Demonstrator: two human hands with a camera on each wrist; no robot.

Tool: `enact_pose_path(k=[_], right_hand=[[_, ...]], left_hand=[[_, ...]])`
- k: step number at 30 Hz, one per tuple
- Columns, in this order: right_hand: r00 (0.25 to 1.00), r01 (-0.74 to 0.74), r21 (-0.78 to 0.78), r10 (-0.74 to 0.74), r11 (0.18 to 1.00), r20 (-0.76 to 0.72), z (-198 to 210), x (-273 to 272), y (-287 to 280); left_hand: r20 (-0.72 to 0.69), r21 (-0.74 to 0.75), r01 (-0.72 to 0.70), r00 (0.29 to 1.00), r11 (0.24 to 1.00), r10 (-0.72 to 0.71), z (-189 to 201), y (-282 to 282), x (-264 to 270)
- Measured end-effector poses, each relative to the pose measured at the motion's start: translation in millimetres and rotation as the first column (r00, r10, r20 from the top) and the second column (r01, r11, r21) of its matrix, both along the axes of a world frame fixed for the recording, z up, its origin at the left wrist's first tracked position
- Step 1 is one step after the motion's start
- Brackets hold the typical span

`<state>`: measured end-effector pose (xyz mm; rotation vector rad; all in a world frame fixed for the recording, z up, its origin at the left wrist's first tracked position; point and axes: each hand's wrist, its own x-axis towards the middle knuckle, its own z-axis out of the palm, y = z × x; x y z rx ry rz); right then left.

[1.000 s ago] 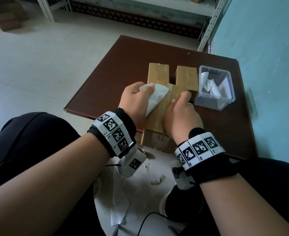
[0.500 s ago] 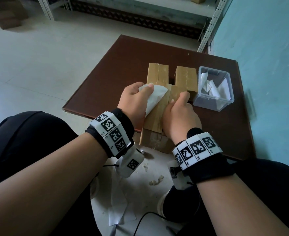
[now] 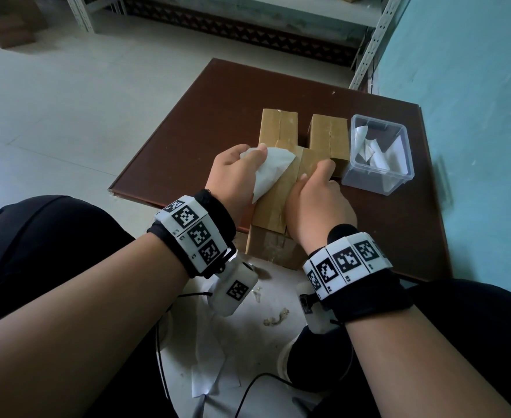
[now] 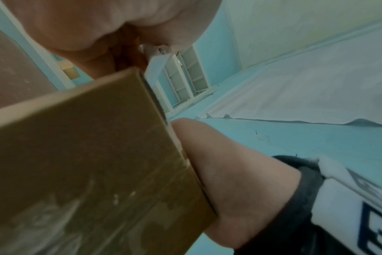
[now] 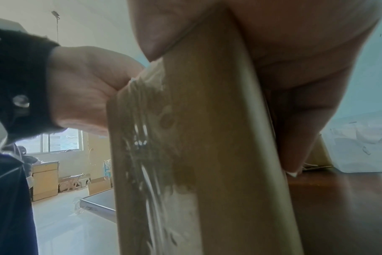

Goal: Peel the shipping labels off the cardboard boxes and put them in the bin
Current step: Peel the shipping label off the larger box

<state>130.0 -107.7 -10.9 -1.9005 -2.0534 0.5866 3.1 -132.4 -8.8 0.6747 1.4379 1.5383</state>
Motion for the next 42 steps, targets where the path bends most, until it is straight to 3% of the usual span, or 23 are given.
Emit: enact_pose_path(k=[34, 42], right_hand=[[0.998, -0.020, 0.011, 0.020, 1.000, 0.058, 0.9, 0.6, 0.7], [0.996, 0.002, -0.039, 0.001, 0.999, 0.086, 1.0, -3.8, 0.7]], left_hand=[[0.216, -0.087, -0.053, 0.974, 0.995, 0.071, 2.8, -2.8, -3.2], [0.026, 0.035, -0.034, 0.999, 0.999, 0.033, 3.4, -5.1, -3.3]])
